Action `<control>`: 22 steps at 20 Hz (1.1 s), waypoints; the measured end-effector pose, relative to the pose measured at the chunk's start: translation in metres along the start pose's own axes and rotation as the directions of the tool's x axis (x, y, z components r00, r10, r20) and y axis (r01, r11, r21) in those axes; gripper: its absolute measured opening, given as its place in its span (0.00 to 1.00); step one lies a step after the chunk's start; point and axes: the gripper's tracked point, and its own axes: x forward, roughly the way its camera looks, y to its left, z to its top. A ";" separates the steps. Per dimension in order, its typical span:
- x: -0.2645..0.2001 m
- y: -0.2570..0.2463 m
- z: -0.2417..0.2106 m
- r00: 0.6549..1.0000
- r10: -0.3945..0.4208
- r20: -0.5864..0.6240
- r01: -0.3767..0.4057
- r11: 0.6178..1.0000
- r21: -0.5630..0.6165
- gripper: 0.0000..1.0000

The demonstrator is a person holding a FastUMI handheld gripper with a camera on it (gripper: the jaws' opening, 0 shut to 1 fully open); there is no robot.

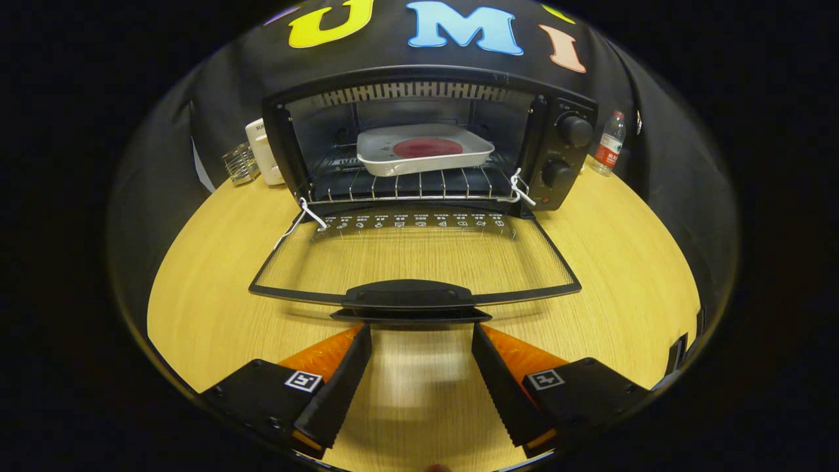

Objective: Open the toaster oven, put the food inside, and close the toaster oven door.

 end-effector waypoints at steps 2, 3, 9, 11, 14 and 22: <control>-0.014 0.003 0.004 1.000 0.004 0.015 -0.004 1.000 0.013 0.98; -0.019 0.004 0.008 1.000 0.005 0.028 -0.005 1.000 0.015 0.98; -0.047 0.001 0.046 0.991 0.009 0.133 -0.012 1.000 0.021 0.97; -0.052 0.003 0.055 0.988 0.009 0.153 -0.012 1.000 0.022 0.98; -0.059 0.004 0.069 0.981 0.008 0.192 -0.014 0.999 0.033 0.97; -0.053 0.003 0.124 0.962 0.008 0.274 -0.020 0.999 0.043 0.97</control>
